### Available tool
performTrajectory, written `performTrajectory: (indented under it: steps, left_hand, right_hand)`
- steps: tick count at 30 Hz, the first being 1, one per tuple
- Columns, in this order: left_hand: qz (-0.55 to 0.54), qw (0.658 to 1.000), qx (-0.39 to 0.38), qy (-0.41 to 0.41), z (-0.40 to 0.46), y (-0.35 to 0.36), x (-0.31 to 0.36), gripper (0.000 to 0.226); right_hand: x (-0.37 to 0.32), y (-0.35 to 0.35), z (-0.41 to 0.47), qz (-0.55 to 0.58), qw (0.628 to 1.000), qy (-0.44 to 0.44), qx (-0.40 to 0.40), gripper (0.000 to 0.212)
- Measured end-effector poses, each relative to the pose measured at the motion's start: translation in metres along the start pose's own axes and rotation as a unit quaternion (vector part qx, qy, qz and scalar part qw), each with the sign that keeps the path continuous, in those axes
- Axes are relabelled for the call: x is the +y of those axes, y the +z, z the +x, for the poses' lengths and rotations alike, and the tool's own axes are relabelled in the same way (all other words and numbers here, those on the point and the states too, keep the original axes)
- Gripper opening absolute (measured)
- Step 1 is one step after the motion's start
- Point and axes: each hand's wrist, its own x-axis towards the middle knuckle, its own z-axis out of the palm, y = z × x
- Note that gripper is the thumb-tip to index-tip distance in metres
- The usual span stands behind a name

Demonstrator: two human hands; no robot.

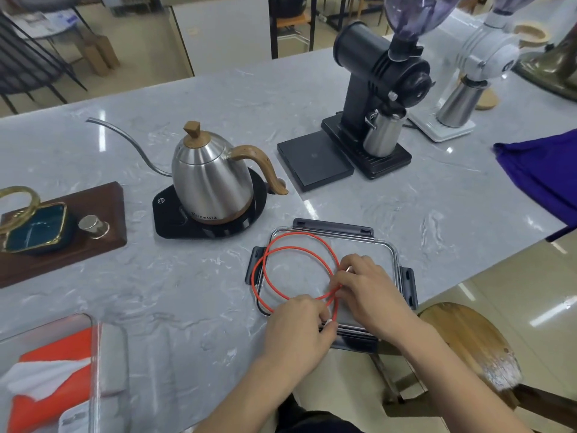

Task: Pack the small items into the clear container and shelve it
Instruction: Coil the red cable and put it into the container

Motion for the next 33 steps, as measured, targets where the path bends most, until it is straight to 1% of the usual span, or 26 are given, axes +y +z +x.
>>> performTrajectory:
  steps: [4,8,12,14,15,17,18,21,23,26,27,29,30,31,33]
  left_hand:
    - [-0.051,0.999,0.013,-0.001,-0.001,-0.002,-0.003,0.019]
    - [-0.103,0.994,0.033,-0.006,-0.005,-0.013,-0.006,0.019]
    - [-0.169,0.983,0.073,-0.008,-0.014,-0.035,-0.009,0.014]
    - [-0.204,0.974,0.096,-0.007,-0.019,-0.047,-0.010,0.013]
    - [-0.227,0.968,0.107,-0.006,-0.021,-0.054,-0.010,0.012]
    - [-0.288,0.951,0.114,-0.009,-0.024,-0.066,-0.010,0.013]
    - [-0.324,0.939,0.113,-0.010,-0.026,-0.072,-0.010,0.014]
    - [-0.446,0.890,0.100,0.001,-0.032,-0.091,-0.010,0.013]
    - [-0.524,0.847,0.090,-0.003,-0.036,-0.102,-0.011,0.008]
    - [-0.626,0.778,0.058,-0.006,-0.039,-0.113,-0.017,0.009]
    - [-0.654,0.755,0.041,0.001,-0.040,-0.116,-0.020,0.015]
    - [-0.704,0.709,0.013,0.017,-0.042,-0.120,-0.024,0.030]
    - [-0.730,0.683,0.007,0.019,-0.042,-0.121,-0.026,0.034]
    - [-0.754,0.656,0.001,0.019,-0.043,-0.123,-0.027,0.034]
    - [-0.797,0.604,-0.005,0.012,-0.043,-0.124,-0.029,0.031]
  right_hand:
    - [0.000,0.000,0.000,-0.022,1.000,-0.019,-0.009,0.013]
    - [-0.005,-0.005,0.000,0.010,0.999,-0.033,0.016,0.012]
    - [-0.011,-0.015,-0.001,0.109,0.991,-0.024,0.071,0.014]
    - [-0.015,-0.025,0.001,0.159,0.983,-0.029,0.091,0.009]
    - [-0.020,-0.031,0.002,0.184,0.977,-0.036,0.098,0.006]
    - [-0.028,-0.044,0.004,0.240,0.963,-0.029,0.115,0.014]
    - [-0.032,-0.050,0.005,0.270,0.955,-0.017,0.118,0.014]
    - [-0.042,-0.065,0.007,0.357,0.926,0.009,0.124,0.011]
    - [-0.046,-0.073,0.007,0.425,0.896,0.027,0.126,0.012]
    - [-0.050,-0.082,0.010,0.507,0.849,0.054,0.140,0.015]
    - [-0.051,-0.083,0.012,0.527,0.836,0.056,0.141,0.019]
    - [-0.052,-0.084,0.014,0.565,0.812,0.056,0.138,0.038]
    - [-0.053,-0.085,0.015,0.588,0.796,0.058,0.134,0.049]
    - [-0.054,-0.086,0.016,0.614,0.775,0.064,0.130,0.052]
    - [-0.057,-0.087,0.016,0.663,0.736,0.070,0.120,0.035]
